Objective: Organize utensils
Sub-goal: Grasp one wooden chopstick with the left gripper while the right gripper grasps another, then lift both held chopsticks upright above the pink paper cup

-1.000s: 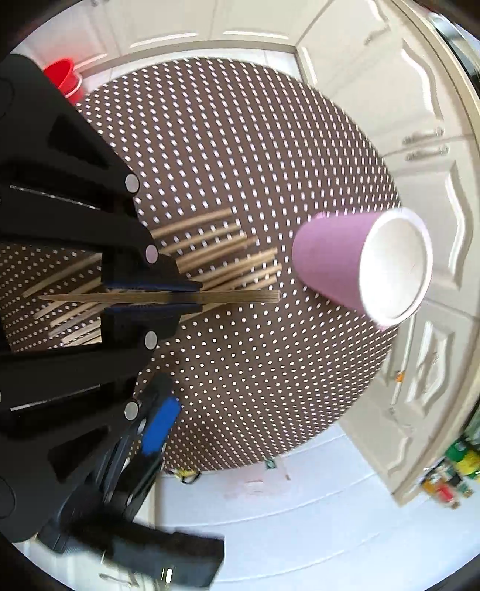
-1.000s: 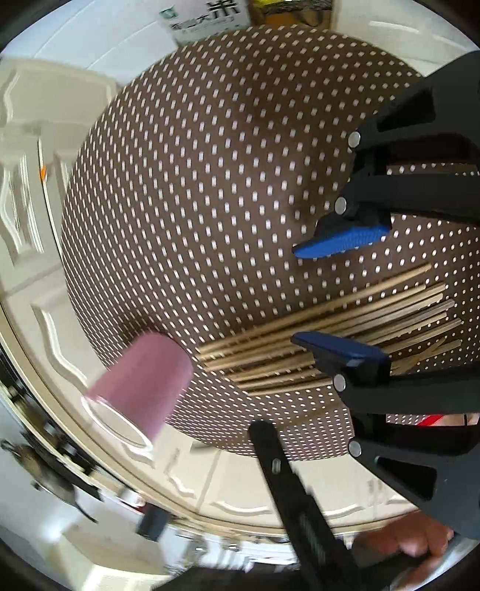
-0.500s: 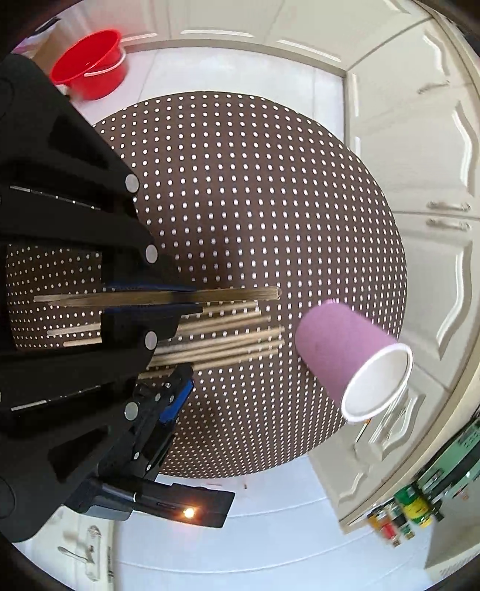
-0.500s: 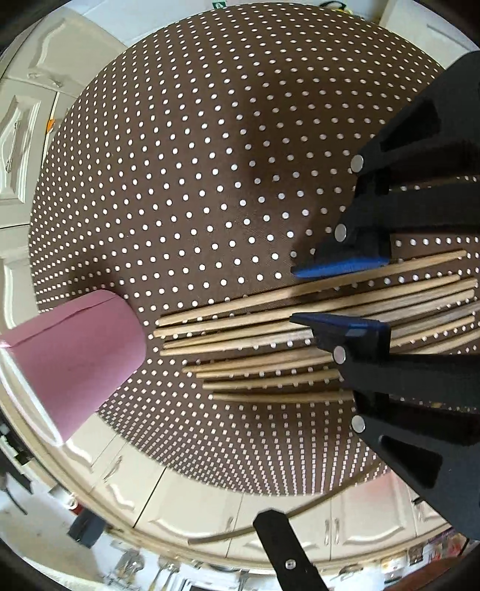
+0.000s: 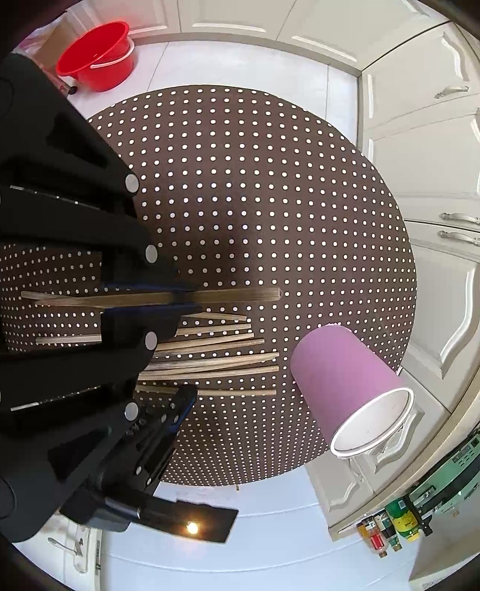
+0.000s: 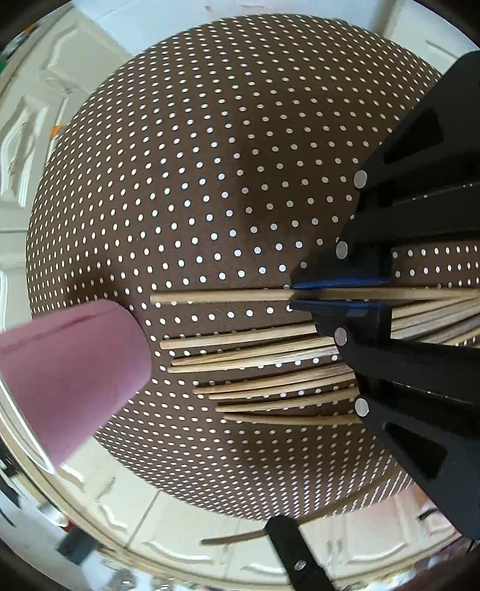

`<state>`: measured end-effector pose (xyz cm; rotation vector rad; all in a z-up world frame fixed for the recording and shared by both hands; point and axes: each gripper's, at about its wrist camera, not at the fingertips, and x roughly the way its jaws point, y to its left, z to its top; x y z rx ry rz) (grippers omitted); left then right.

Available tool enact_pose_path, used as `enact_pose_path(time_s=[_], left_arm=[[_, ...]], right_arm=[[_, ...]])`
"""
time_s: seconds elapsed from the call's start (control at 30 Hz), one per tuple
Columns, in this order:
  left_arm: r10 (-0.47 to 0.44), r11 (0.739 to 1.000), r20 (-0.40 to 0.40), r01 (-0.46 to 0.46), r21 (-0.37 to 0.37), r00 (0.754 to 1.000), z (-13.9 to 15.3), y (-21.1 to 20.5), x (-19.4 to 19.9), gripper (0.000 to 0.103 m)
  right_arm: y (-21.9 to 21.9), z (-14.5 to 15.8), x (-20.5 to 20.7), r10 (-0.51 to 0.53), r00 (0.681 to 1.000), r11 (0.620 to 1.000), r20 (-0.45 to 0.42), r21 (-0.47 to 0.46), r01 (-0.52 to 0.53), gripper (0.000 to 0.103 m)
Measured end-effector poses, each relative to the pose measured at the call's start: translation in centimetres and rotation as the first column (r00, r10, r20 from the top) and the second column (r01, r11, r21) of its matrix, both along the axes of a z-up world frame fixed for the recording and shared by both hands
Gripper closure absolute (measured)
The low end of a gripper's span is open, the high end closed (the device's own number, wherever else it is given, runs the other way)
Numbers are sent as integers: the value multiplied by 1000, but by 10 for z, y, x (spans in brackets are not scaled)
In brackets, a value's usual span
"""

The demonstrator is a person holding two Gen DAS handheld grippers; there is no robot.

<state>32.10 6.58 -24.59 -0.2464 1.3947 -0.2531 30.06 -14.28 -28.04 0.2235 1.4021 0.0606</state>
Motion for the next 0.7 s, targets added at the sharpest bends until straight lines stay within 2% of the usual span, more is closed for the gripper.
enact_pose_path(time_s=[0.3, 0.7], left_arm=[[-10, 1000, 33, 10, 3, 999, 9, -5, -2, 96], [23, 1000, 145, -25, 12, 989, 49, -11, -25, 96]], right_arm=[[-18, 42, -3, 0, 996, 999, 93, 35, -3, 98], [-30, 98, -30, -11, 966, 996, 257, 85, -11, 98]])
